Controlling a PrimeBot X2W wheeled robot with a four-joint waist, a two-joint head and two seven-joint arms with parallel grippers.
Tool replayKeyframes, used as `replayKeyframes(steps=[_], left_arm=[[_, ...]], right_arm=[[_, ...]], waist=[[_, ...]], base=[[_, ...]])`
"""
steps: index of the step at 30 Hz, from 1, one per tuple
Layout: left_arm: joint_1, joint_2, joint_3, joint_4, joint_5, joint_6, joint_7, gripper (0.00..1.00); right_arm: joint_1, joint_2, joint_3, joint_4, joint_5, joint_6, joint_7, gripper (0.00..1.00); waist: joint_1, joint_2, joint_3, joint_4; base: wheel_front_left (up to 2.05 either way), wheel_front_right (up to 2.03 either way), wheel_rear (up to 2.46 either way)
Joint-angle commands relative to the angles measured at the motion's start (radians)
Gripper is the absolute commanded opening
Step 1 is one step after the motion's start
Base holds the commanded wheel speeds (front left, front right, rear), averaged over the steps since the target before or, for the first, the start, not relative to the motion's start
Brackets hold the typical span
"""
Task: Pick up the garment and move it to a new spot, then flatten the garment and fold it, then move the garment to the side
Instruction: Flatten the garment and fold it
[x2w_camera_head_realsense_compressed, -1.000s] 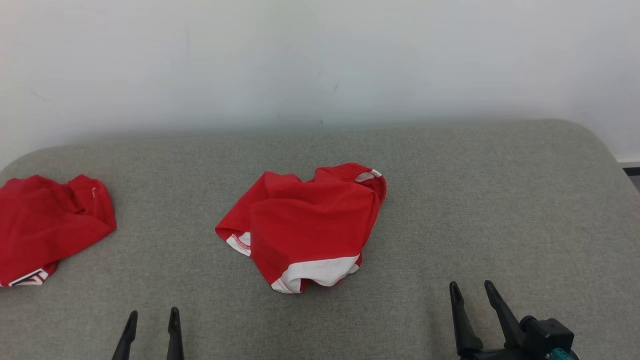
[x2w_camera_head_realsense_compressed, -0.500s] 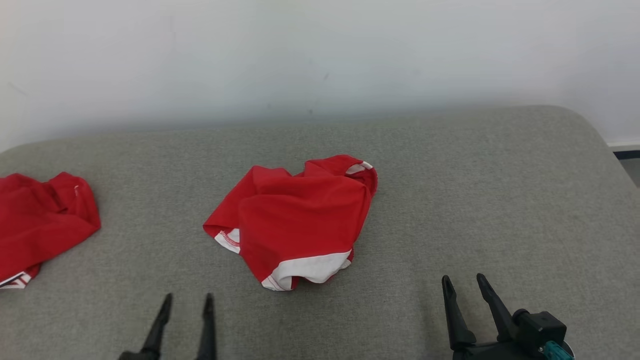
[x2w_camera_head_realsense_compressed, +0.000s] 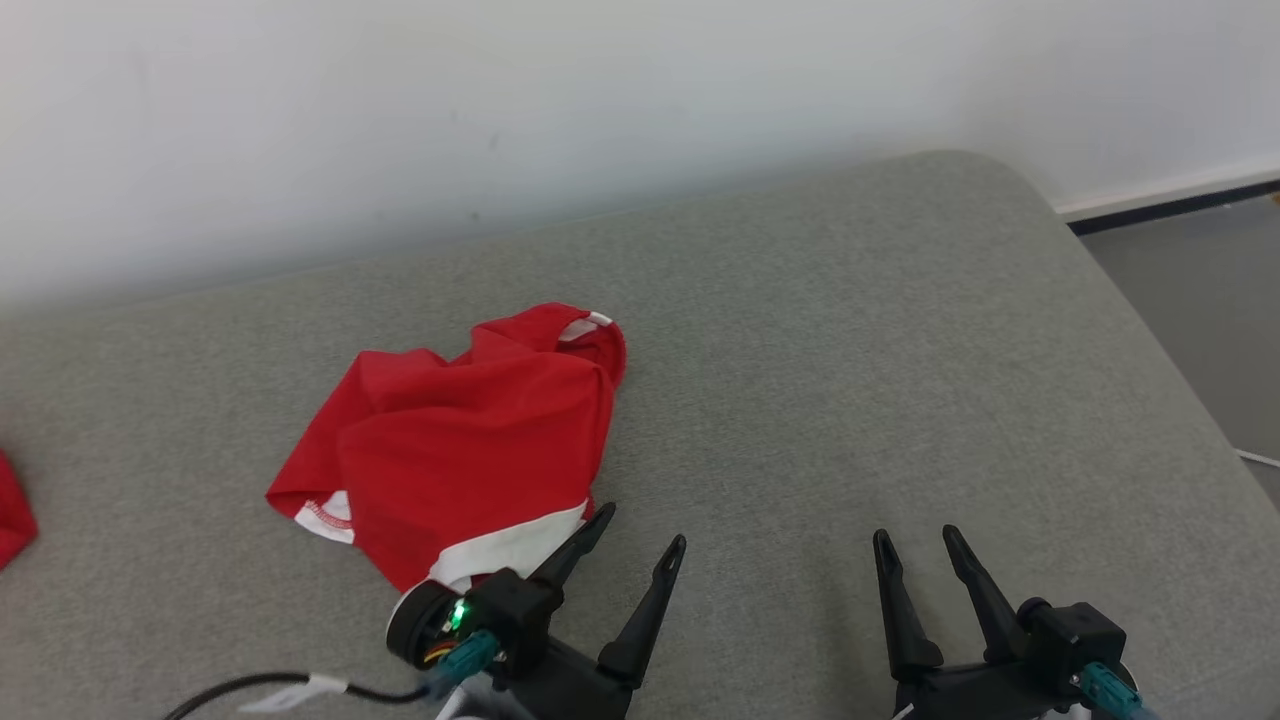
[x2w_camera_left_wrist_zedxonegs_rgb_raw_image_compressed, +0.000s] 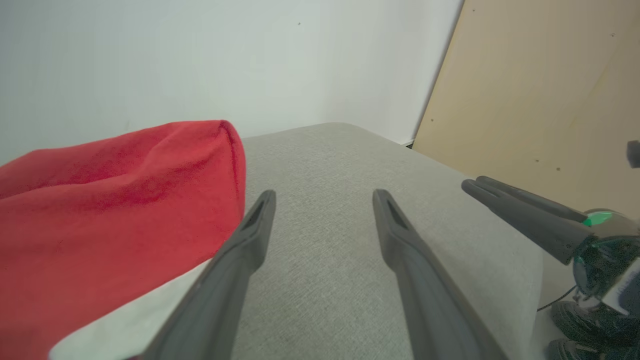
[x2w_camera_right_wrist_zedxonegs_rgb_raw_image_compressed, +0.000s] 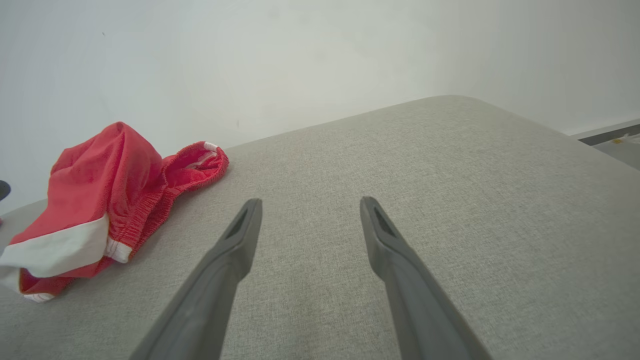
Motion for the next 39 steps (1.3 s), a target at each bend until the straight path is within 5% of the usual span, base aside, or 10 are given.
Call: replayKeyframes(steps=[1, 7, 16, 26, 32, 33, 35, 39], left_arm=[[-0.033, 0.007, -0.02, 0.022, -0.017, 0.002, 0.004, 1.0], [-0.192, 0.0, -0.073, 0.211, -0.052, 0.006, 0.04, 1.0], [-0.42, -0.036, -0.025, 0.534, -0.049, 0.095, 0.065, 1.0], [-0.543, 0.019, 0.0, 0.78, -0.027, 0.214, 0.126, 1.0], [-0.588, 0.031, -0.031, 0.88, -0.008, 0.2, 0.192, 1.0], [-0.592, 0.03, -0.033, 0.888, -0.01, 0.192, 0.197, 0.54], [-0.598, 0.026, -0.027, 0.9, -0.024, 0.18, 0.184, 0.0], [-0.617, 0.0, -0.01, 0.886, -0.05, 0.157, 0.113, 0.0]], right_arm=[[-0.007, 0.0, 0.004, 0.002, 0.009, -0.002, -0.004, 1.0], [-0.018, 0.0, 0.018, 0.0, 0.022, -0.002, -0.004, 1.0], [-0.03, 0.0, 0.042, -0.007, 0.039, -0.002, -0.004, 1.0], [-0.04, 0.0, 0.061, -0.017, 0.059, -0.002, -0.004, 1.0], [-0.051, 0.0, 0.061, -0.023, 0.062, -0.002, -0.004, 1.0], [-0.055, 0.0, 0.061, -0.025, 0.064, -0.002, -0.004, 1.0], [-0.057, 0.0, 0.06, -0.026, 0.066, -0.002, -0.004, 1.0], [-0.055, 0.0, 0.054, -0.022, 0.064, -0.002, -0.004, 1.0]], waist=[[-0.0001, -0.0001, 0.029, -0.077], [-0.0001, -0.0001, 0.045, -0.154], [-0.0001, -0.0001, 0.082, -0.226], [-0.0001, -0.0001, 0.128, -0.253], [-0.0001, -0.0001, 0.158, -0.25], [-0.0001, -0.0001, 0.161, -0.249], [-0.0001, -0.0001, 0.166, -0.246], [-0.0001, -0.0001, 0.166, -0.231]], base=[[0.0, 0.0, 0.0], [0.0, 0.0, 0.0], [0.0, 0.0, 0.0], [0.0, 0.0, 0.0], [0.0, 0.0, 0.0], [0.0, 0.0, 0.0], [0.0, 0.0, 0.0], [0.0, 0.0, 0.0]])
